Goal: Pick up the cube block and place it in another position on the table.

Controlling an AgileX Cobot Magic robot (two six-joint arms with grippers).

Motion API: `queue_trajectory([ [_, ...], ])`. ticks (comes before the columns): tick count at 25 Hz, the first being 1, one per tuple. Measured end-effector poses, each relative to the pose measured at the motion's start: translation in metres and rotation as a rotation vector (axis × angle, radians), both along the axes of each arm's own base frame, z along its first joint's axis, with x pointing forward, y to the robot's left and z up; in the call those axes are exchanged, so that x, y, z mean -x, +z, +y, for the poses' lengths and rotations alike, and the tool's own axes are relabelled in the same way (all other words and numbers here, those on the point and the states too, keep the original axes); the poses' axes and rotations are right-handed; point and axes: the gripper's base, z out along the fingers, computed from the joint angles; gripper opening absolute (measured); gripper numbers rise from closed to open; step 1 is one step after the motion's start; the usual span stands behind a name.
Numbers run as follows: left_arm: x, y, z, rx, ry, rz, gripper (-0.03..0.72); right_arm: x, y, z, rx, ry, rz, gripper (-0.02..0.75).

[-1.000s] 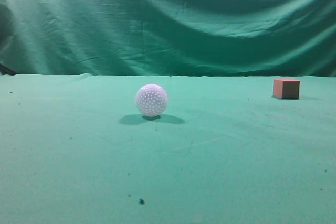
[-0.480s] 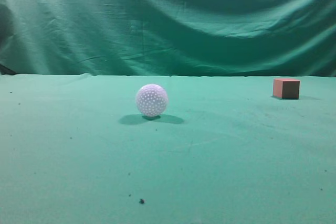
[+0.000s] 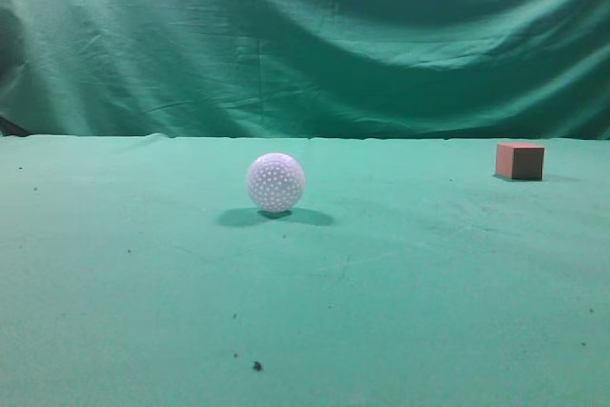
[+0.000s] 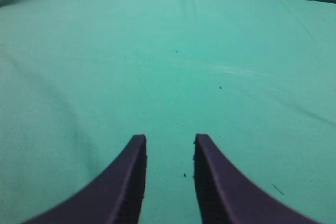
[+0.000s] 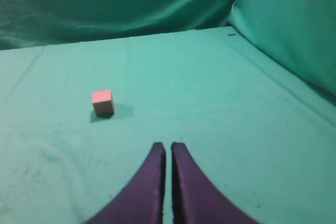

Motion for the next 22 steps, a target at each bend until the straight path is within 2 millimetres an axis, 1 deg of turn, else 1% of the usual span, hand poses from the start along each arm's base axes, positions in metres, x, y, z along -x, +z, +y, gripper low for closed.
queue_trajectory([
  [3, 0.0, 0.0, 0.0, 0.0, 0.0, 0.0, 0.262, -0.001, -0.02, 0.001, -0.03, 0.004, 0.049, 0.0],
  [5, 0.0, 0.0, 0.0, 0.0, 0.0, 0.0, 0.262, -0.001, -0.027, 0.002, -0.043, 0.005, 0.071, 0.0],
  [22, 0.0, 0.0, 0.0, 0.0, 0.0, 0.0, 0.262, -0.002, -0.026, 0.002, -0.052, 0.008, 0.059, 0.0],
])
